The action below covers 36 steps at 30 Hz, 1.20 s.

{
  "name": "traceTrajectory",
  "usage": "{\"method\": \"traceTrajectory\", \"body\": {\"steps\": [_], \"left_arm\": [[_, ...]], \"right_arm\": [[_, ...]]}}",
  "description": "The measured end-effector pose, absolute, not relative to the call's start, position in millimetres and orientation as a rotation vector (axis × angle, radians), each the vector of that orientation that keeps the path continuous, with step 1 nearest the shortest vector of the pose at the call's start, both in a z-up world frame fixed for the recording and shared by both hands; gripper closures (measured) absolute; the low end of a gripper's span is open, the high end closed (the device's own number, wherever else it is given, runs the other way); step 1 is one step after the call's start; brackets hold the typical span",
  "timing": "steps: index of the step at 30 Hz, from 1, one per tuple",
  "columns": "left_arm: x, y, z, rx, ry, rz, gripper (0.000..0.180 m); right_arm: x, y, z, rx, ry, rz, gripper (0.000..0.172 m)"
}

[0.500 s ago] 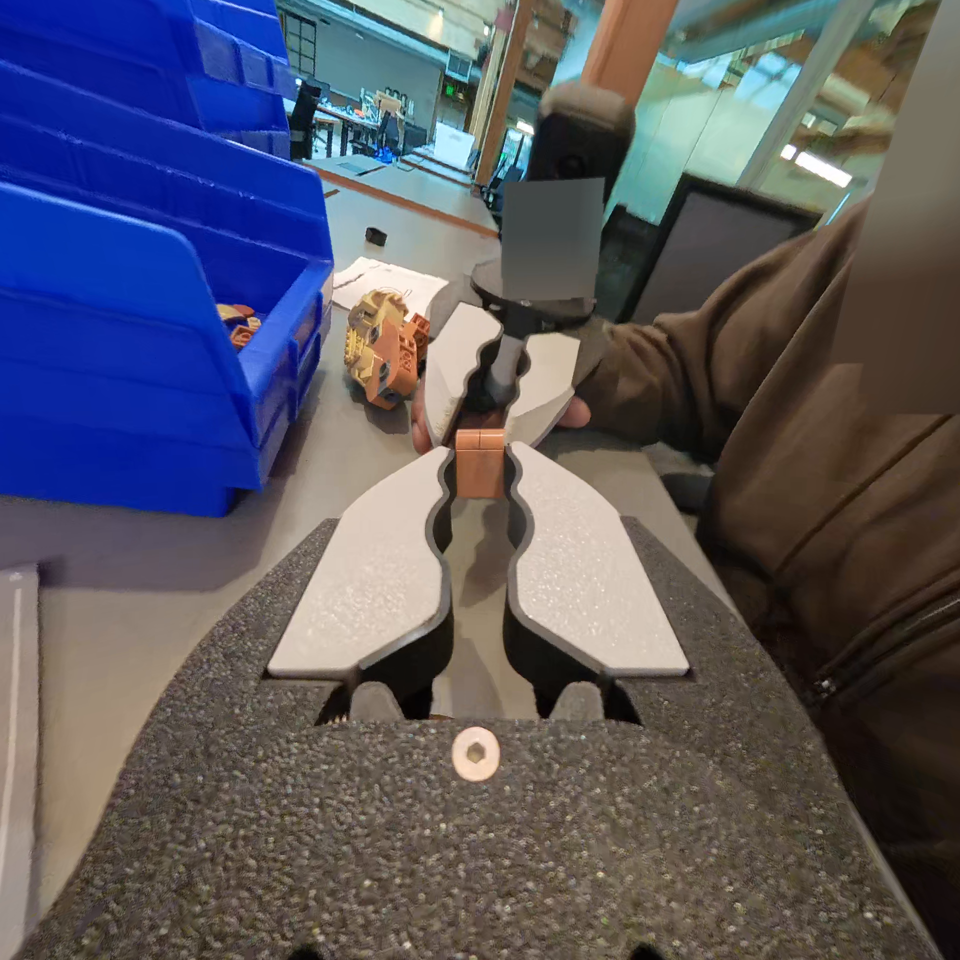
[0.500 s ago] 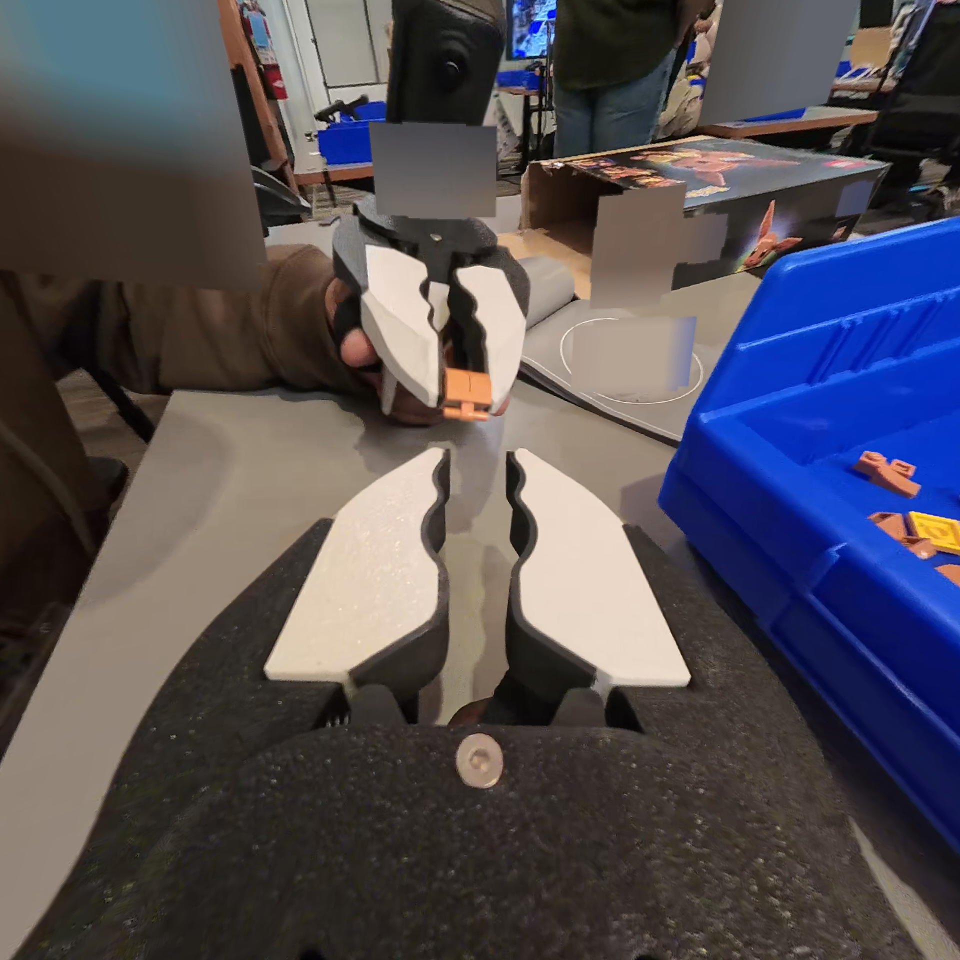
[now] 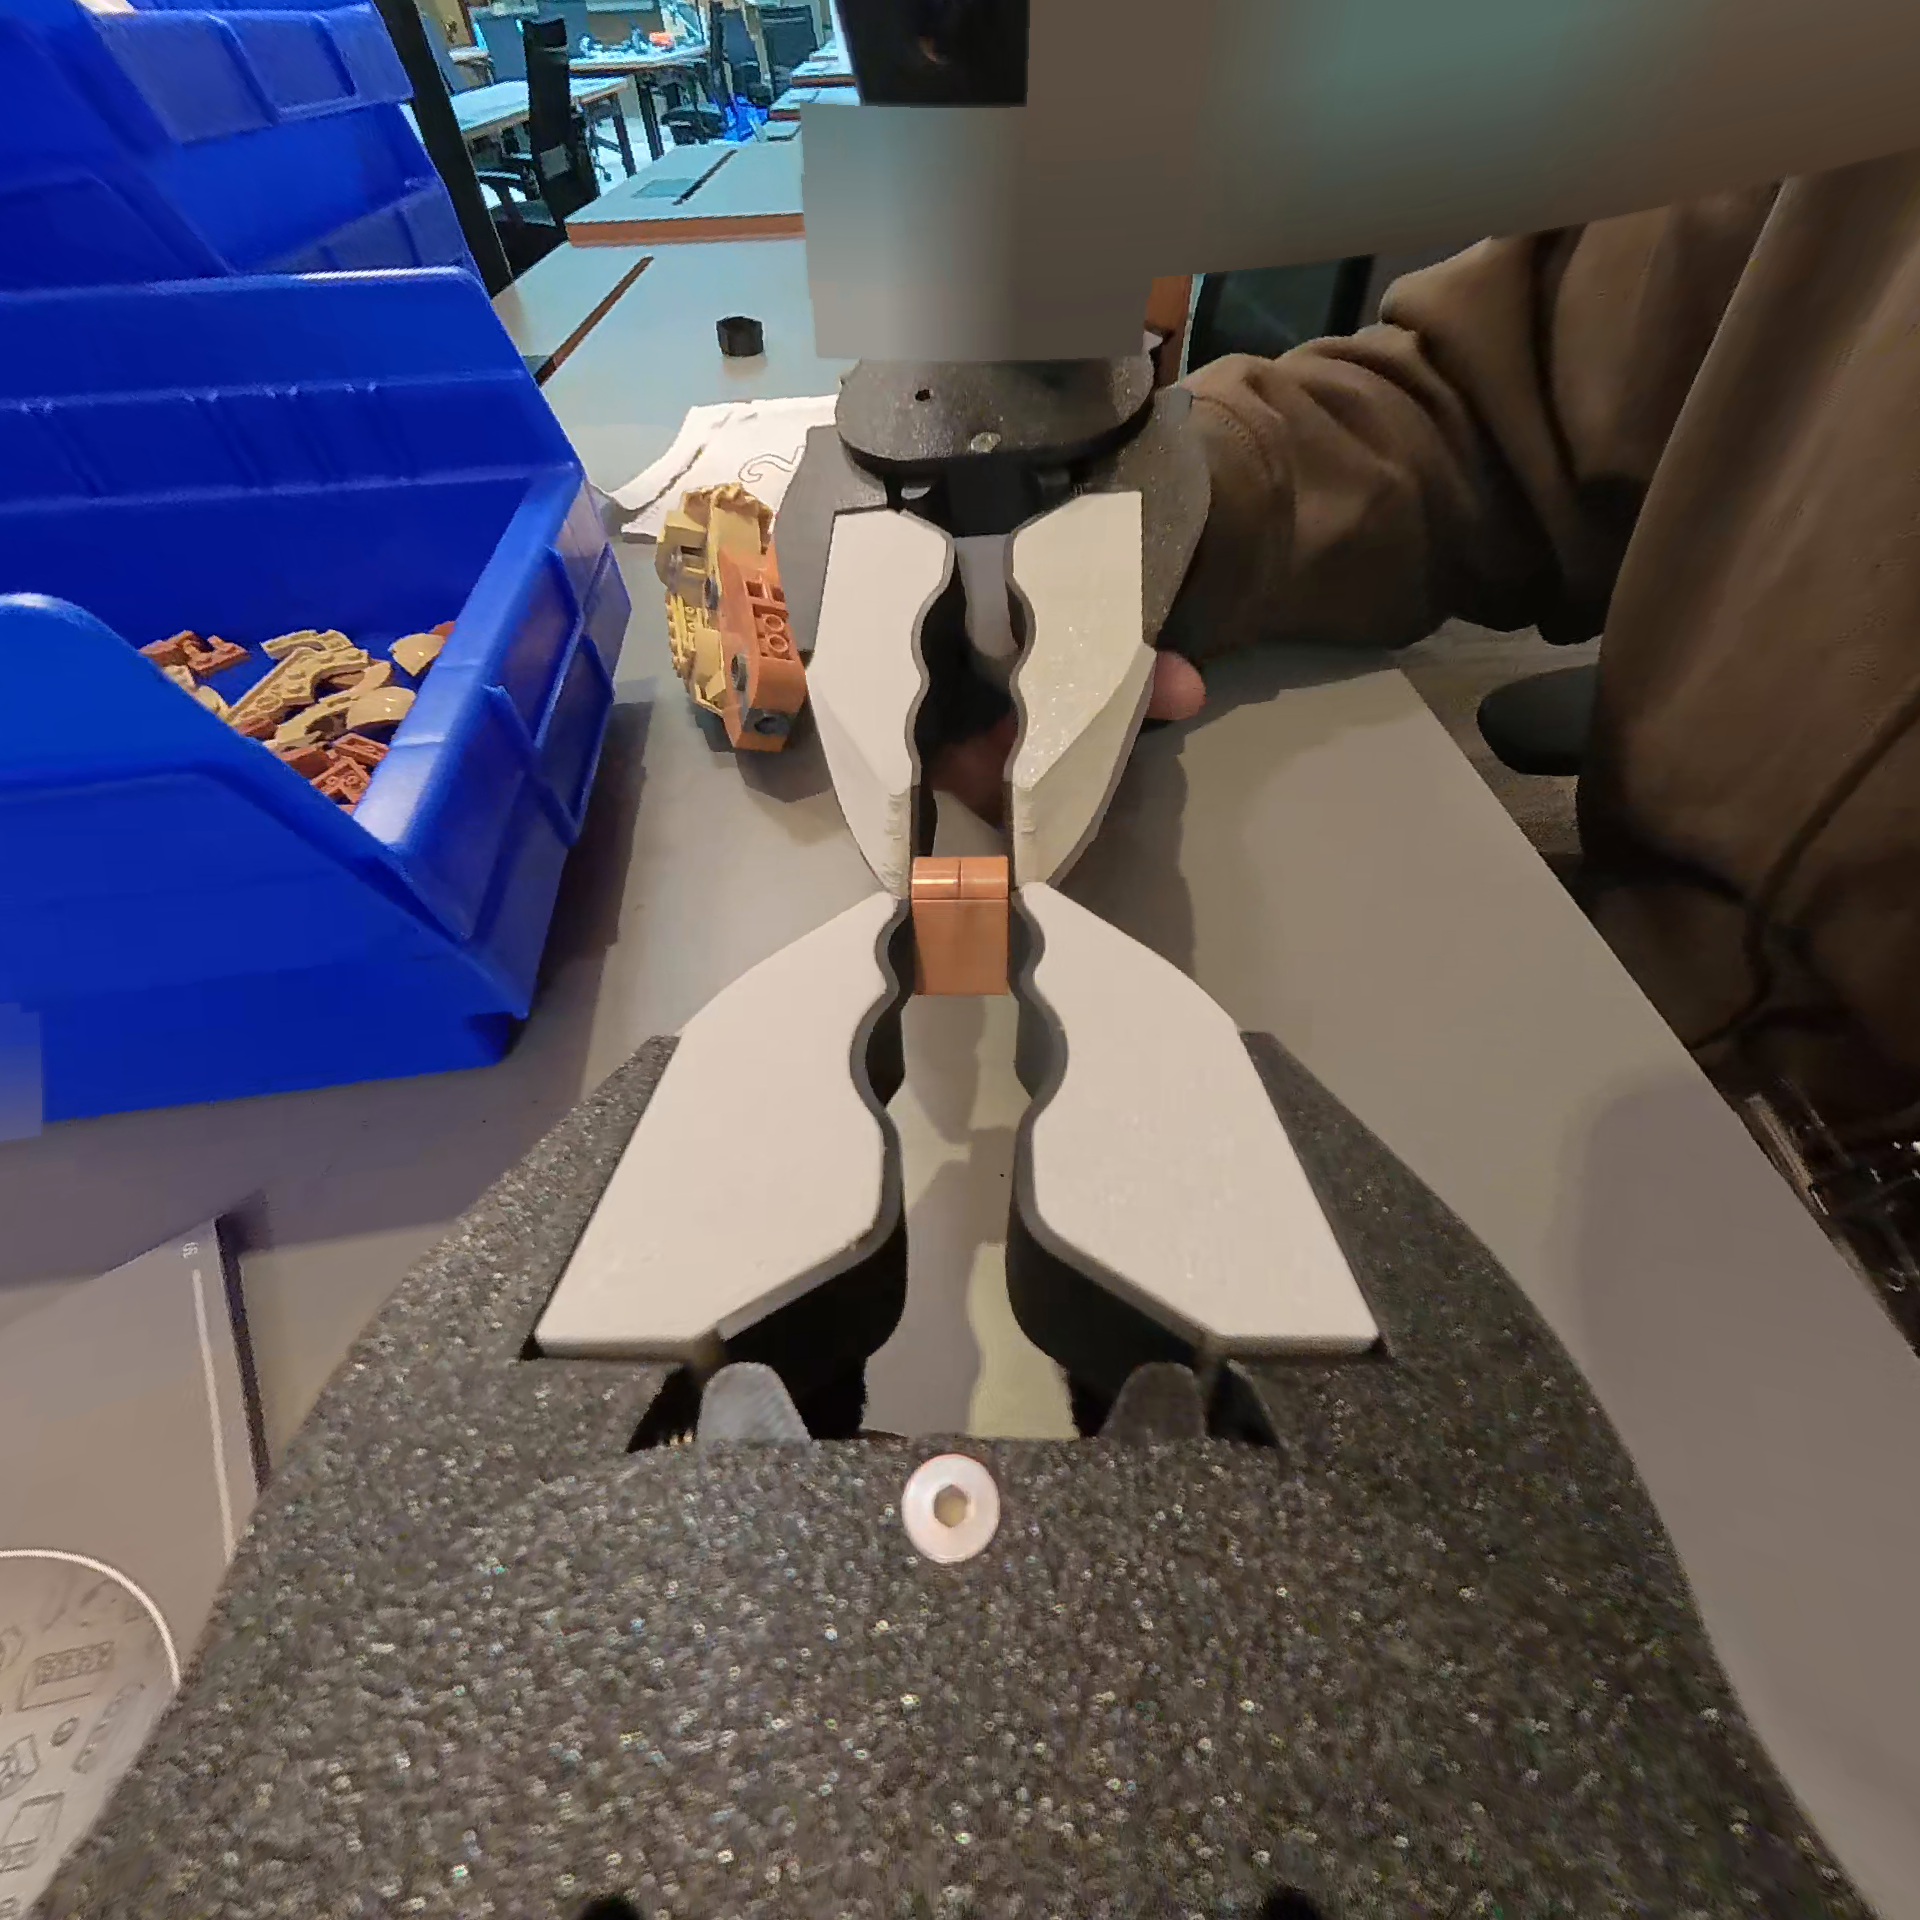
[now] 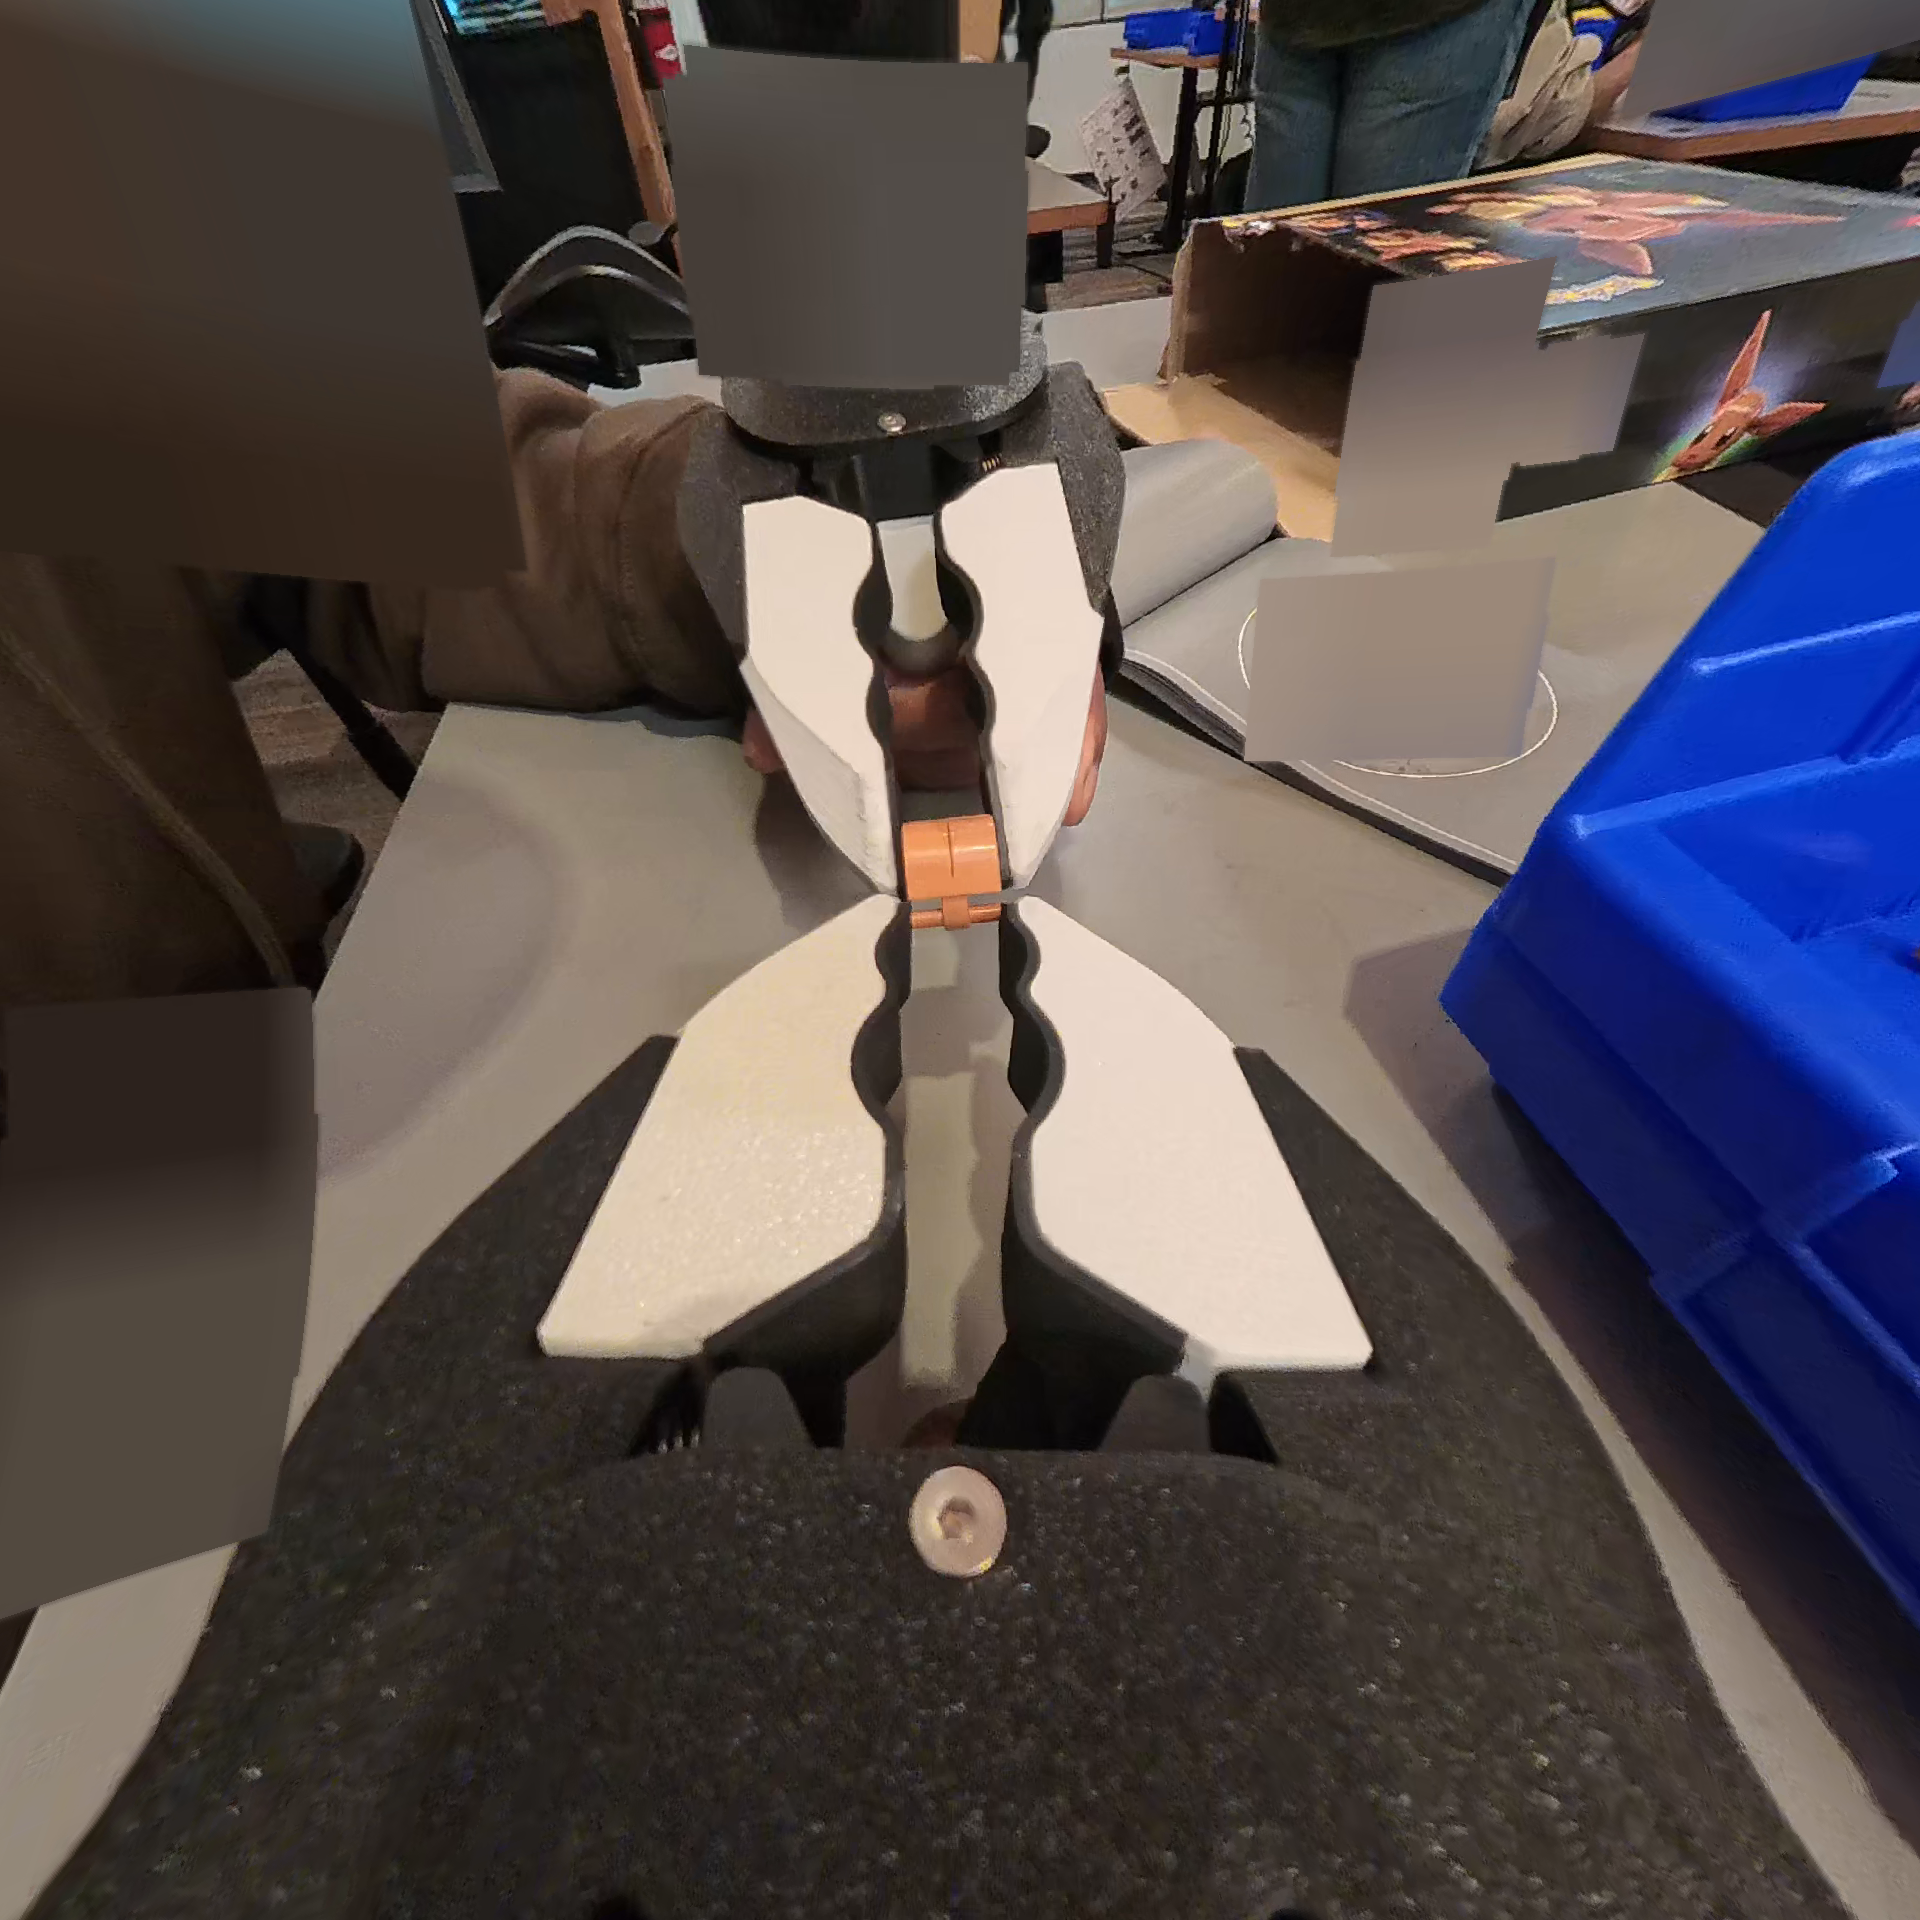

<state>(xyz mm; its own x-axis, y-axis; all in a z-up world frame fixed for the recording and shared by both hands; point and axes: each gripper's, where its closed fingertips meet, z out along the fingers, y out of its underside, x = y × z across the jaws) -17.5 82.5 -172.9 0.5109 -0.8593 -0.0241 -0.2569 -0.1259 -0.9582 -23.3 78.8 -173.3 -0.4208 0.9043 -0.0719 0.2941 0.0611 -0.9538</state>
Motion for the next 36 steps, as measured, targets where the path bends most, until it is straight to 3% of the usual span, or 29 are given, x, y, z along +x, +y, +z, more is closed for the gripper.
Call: {"method": "traceTrajectory", "body": {"steps": [13, 14, 16, 23, 36], "left_arm": [[-17, 77, -173, -1.817, 0.715, -1.179, 0.163], [-16, 75, -171, -1.81, 0.711, -1.217, 0.164], [-20, 78, -166, -1.802, 0.624, -1.282, 0.164], [-33, 97, -162, -1.821, 0.31, -1.397, 0.164], [-31, 105, -172, -1.893, 0.179, -1.348, 0.164]], "right_arm": [[-23, 76, -174, -1.077, -1.81, 1.249, 0.158], [-24, 79, -176, -1.076, -1.807, 1.205, 0.172], [-27, 87, -179, -1.02, -1.787, 1.059, 0.172], [-36, 108, -171, -0.787, -1.63, 0.59, 0.162], [-40, 108, -166, -0.762, -1.55, 0.504, 0.167]]}}
